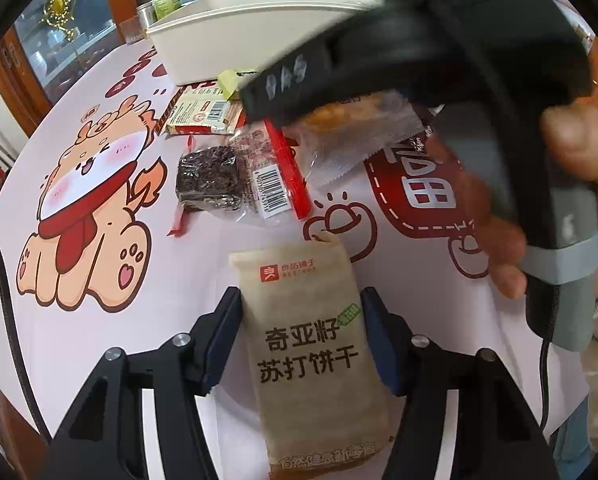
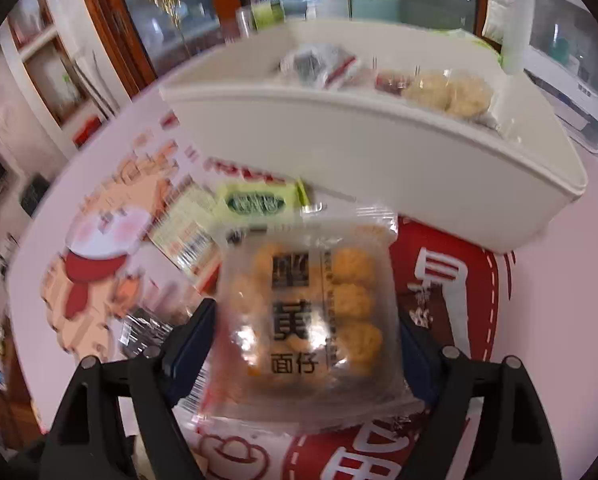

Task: Organize snacks
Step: 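Grasp the brown cracker pouch with the left tool while the right tool grasps the yellow cake pack, then carry both packs into the white tray and open both tools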

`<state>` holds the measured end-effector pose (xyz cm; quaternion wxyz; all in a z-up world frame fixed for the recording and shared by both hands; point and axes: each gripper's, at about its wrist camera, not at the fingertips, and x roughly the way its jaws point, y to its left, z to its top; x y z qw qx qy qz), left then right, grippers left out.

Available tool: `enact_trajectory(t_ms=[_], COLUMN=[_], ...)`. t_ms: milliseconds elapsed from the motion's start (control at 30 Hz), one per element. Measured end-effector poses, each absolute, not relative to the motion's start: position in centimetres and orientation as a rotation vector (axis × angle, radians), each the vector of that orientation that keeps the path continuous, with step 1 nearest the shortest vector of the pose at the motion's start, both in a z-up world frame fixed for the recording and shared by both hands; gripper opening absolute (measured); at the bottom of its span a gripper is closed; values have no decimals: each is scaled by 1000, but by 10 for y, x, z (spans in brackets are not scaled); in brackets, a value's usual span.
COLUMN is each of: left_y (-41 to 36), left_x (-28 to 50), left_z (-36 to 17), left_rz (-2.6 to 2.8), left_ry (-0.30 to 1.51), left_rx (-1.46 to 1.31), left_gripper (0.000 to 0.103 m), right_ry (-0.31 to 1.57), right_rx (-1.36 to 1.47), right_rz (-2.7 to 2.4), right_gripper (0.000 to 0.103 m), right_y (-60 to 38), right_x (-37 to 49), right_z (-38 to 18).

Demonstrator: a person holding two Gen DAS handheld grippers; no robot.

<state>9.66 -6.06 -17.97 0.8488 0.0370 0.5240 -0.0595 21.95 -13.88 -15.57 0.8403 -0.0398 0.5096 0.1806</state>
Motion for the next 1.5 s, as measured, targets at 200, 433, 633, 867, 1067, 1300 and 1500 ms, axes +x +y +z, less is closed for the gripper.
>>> enact_trajectory(t_ms=[200, 433, 633, 867, 1067, 1300, 1500], left_y=[-56, -41, -31, -10, 9, 17, 8], left_x=[96, 94, 95, 113, 138, 162, 195], left_z=[-176, -153, -130, -86, -38, 13, 50], left_rz=[-123, -72, -61, -72, -83, -78, -45], left_ry=[1078, 963, 885, 846, 764, 668, 594], left_rx=[88, 115, 122, 38, -5, -15, 37], left_gripper=[54, 53, 53, 53, 53, 53, 53], right_ry=[1076, 1028, 969, 912, 867, 777, 696], right_rx=[-111, -92, -41, 0, 68, 113, 124], right_rz=[346, 343, 340, 373, 384, 380, 344], right_gripper=[80, 69, 69, 69, 69, 69, 70], right_y=[-137, -143, -155, -168, -182, -190, -196], right_x=[215, 201, 189, 169, 164, 163, 179], right_z=[-160, -145, -118, -85, -52, -9, 31])
